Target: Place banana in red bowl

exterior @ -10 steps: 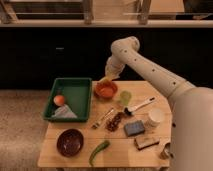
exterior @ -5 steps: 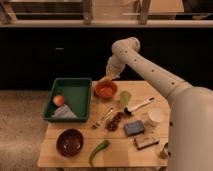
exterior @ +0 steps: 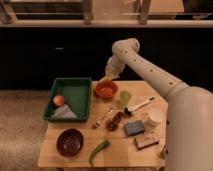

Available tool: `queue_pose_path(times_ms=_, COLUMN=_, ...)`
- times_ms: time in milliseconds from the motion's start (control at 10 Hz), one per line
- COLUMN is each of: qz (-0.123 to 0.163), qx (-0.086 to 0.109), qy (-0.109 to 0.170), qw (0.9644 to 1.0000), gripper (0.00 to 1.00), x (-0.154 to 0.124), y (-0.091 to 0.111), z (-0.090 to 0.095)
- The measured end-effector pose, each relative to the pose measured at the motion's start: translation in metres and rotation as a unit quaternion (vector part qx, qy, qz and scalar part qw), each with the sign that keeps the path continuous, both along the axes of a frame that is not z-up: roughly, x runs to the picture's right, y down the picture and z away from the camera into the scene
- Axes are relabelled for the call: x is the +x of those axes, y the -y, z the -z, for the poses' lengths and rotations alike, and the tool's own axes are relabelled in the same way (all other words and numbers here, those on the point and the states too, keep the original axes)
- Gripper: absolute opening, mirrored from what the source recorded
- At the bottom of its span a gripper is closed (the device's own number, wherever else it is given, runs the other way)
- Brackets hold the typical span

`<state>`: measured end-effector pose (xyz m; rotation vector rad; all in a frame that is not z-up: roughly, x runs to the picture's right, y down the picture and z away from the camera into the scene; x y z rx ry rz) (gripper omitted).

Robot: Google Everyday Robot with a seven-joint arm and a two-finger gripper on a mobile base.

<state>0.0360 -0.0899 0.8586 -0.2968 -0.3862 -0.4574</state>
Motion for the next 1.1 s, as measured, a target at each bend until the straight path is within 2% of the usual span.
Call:
queue_pose_path(times_ms=600, qz=0.022, qx=-0.030, qy=0.044, qw=0.9983, gripper=0.01, x=0.004, y=-0.013, z=-0.023)
queue_pose_path(times_ms=1100, qz=0.077, qx=-0.044, qy=0.075, qw=0.9933, gripper=0.01, x=-0.003, y=-0.023, z=-0.034)
